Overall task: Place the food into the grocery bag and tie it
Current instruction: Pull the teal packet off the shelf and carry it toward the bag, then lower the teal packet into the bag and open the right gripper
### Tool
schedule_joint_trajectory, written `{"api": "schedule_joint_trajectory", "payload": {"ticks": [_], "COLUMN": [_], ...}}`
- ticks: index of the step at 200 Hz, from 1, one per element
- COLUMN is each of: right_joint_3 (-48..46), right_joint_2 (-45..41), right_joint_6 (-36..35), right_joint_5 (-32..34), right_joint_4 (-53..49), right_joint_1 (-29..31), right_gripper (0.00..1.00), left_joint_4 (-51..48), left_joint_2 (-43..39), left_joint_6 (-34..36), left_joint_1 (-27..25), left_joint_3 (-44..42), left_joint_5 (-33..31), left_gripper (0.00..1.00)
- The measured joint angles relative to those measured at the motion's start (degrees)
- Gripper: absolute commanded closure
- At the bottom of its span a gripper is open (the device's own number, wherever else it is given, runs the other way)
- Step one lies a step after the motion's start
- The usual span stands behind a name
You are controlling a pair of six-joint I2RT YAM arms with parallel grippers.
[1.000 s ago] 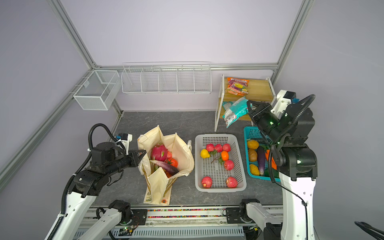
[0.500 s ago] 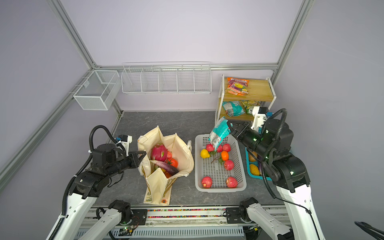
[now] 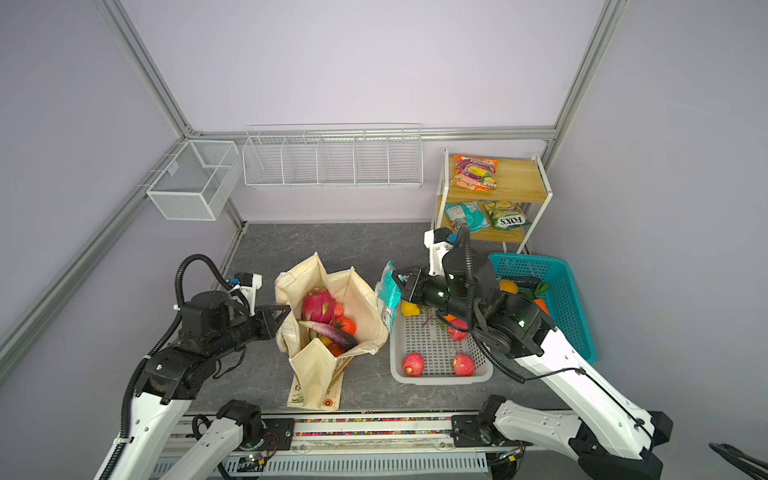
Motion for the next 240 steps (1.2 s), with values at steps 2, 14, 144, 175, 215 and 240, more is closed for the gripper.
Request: {"api": "schedule_joint_trajectory", "payload": {"ticks": [2,14,144,175,215,240], "right_joint_3": [0.13,2.01,19.80,21.92,25.33,25.97], "right_joint_2": [0.20,1.99,19.26,24.48,29.03,31.15], "right_joint_6": [-0.11,-1.33,-11.85,-14.23,-16.50,-17.14], "right_joint_5": [0.24,1.62,3.04,2.38,0.72,-0.61], "right_joint_4": [0.00,0.09,1.44,0.98,0.83,0.85], "right_joint_1": [0.31,2.99,15.23,15.32,14.51,13.03], "right_gripper": [0.93,0.93,0.93,0.93,0.93,0.93], "left_joint_4": [-0.02,-0.09,-0.31,-0.31,-0.28,-0.28], "left_joint_2": [0.00,0.00,-0.76,-0.81,-1.36,-1.44], "left_joint_6": [0.02,0.00,-0.02,-0.02,-0.02,-0.02], "left_joint_1": [0.00,0.00,0.00,0.00,0.00,0.00], "left_joint_3": [0.00,0.00,-0.13,-0.15,-0.37,-0.44], "left_joint_5": [0.00,0.00,0.02,0.02,0.11,0.26], "left_gripper": [1.00,1.00,1.00,1.00,1.00,1.00]}}
